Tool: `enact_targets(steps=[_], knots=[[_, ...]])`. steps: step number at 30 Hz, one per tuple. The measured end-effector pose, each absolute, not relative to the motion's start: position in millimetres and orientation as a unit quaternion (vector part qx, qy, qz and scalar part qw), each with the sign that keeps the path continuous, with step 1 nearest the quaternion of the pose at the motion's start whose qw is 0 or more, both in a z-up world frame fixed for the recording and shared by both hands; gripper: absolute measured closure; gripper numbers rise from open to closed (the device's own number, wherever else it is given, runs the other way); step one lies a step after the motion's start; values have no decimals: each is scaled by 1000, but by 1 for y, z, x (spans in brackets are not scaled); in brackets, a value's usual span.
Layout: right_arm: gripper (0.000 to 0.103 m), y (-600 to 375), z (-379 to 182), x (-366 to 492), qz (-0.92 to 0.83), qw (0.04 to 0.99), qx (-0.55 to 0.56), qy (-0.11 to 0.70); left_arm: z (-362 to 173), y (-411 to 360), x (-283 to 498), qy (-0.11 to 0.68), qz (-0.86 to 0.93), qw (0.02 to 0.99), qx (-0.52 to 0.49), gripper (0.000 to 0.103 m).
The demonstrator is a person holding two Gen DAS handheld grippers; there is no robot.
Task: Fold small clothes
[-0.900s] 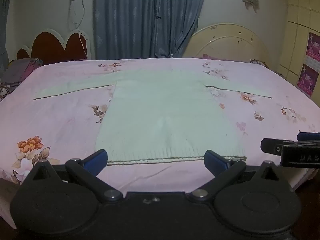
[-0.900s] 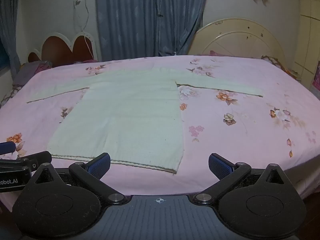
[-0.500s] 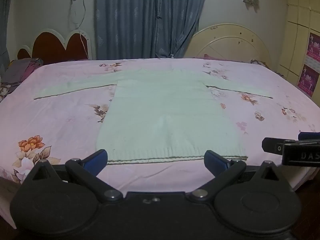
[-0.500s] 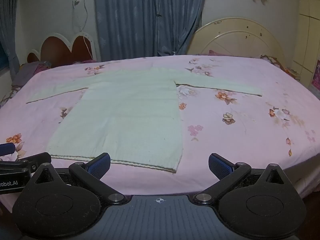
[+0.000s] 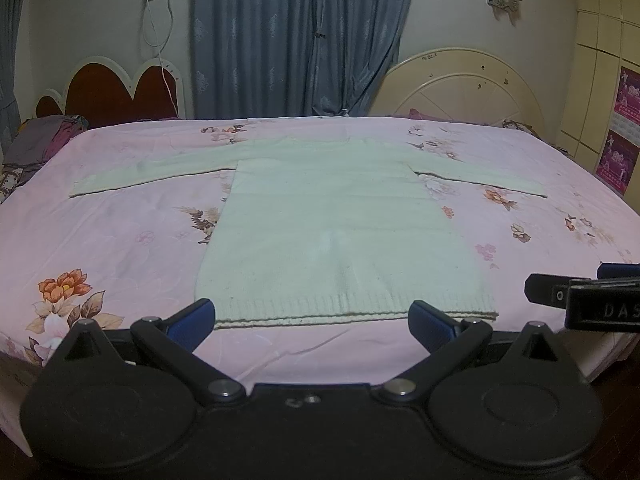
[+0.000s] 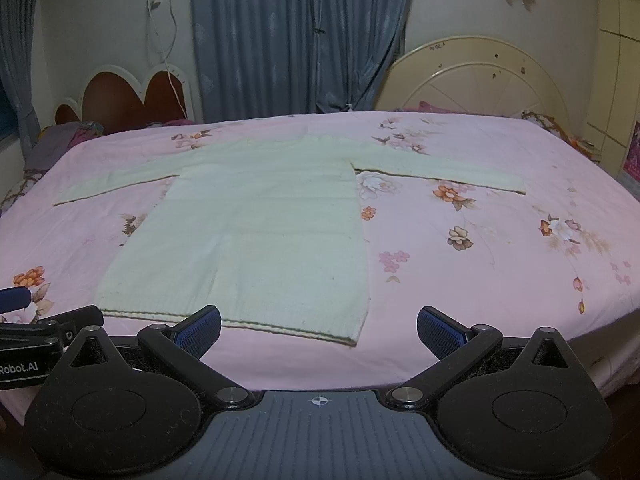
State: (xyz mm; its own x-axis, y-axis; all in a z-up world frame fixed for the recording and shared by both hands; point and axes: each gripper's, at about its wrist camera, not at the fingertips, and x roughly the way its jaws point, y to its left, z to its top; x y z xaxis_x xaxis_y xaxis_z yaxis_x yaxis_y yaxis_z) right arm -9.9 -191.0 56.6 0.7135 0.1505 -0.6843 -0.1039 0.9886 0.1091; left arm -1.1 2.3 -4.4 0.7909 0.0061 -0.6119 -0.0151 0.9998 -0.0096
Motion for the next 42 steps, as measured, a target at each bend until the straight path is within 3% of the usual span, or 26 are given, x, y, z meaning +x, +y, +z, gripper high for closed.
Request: enact_targets(steps=[42], knots=[[0, -189, 57, -8, 71, 926, 31, 369, 0, -3, -1, 322, 7, 947, 2, 1]])
